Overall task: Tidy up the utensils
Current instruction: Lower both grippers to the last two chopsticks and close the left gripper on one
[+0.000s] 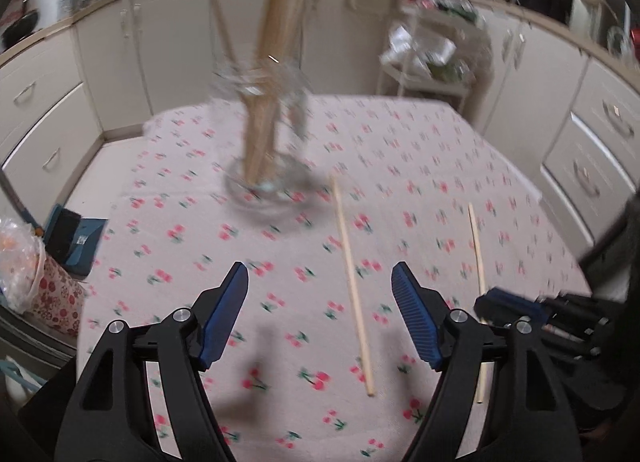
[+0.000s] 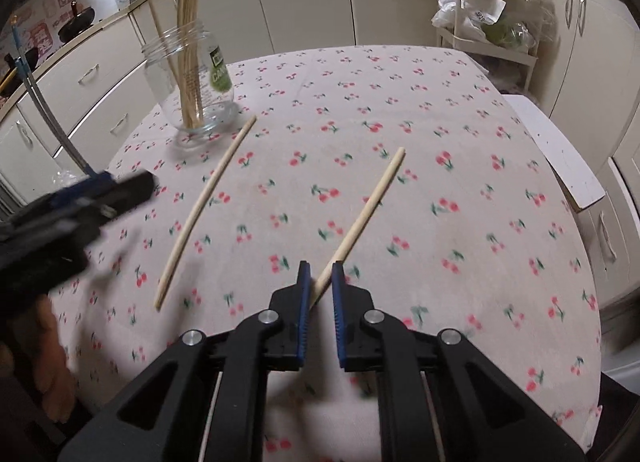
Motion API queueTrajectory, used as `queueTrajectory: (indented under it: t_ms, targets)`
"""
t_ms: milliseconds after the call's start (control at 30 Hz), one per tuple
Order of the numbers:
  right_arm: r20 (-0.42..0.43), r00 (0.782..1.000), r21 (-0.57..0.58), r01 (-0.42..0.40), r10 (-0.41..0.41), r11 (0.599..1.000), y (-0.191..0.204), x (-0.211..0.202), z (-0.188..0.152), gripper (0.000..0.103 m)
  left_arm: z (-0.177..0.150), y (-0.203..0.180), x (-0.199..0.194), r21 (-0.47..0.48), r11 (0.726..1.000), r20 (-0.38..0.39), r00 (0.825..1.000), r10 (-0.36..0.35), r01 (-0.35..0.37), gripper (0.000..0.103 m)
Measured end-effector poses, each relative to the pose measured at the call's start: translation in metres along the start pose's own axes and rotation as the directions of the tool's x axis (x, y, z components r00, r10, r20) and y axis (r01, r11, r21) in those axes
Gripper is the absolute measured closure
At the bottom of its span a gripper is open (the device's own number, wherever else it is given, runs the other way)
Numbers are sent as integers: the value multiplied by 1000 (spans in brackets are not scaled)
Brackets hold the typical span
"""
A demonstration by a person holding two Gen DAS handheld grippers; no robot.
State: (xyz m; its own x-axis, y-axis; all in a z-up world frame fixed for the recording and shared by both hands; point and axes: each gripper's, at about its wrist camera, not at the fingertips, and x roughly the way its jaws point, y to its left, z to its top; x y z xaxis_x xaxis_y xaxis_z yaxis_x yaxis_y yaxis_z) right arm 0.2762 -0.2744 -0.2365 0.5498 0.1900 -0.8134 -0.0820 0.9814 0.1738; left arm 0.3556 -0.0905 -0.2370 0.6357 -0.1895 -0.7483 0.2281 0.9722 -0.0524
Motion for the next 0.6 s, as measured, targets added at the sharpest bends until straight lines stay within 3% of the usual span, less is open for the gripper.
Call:
queueTrajectory:
  t_ms: [233, 333, 400, 467, 600]
  targets:
    - [-53, 994, -98, -105, 100, 990, 6, -10, -14, 91, -20, -18, 18, 79, 997, -84, 996, 29, -22, 33]
    - [-73, 984, -71, -166, 161, 984, 0, -12, -16, 86, -26, -16, 20, 72, 997, -103, 994, 44, -37, 49]
    - [-59, 986, -28, -158, 157, 987, -7, -14, -16, 77, -26, -15, 18, 77, 996, -97, 994, 52, -44, 68]
    - [-36, 990, 5, -138, 139, 990, -12, -16, -12, 77, -28, -20, 16, 104, 993, -103, 993, 63, -52, 93]
    - [-11, 995, 40, -101, 102, 994, -14, -13, 0, 77, -32, -17, 10, 74, 996, -119, 991, 60, -51, 98]
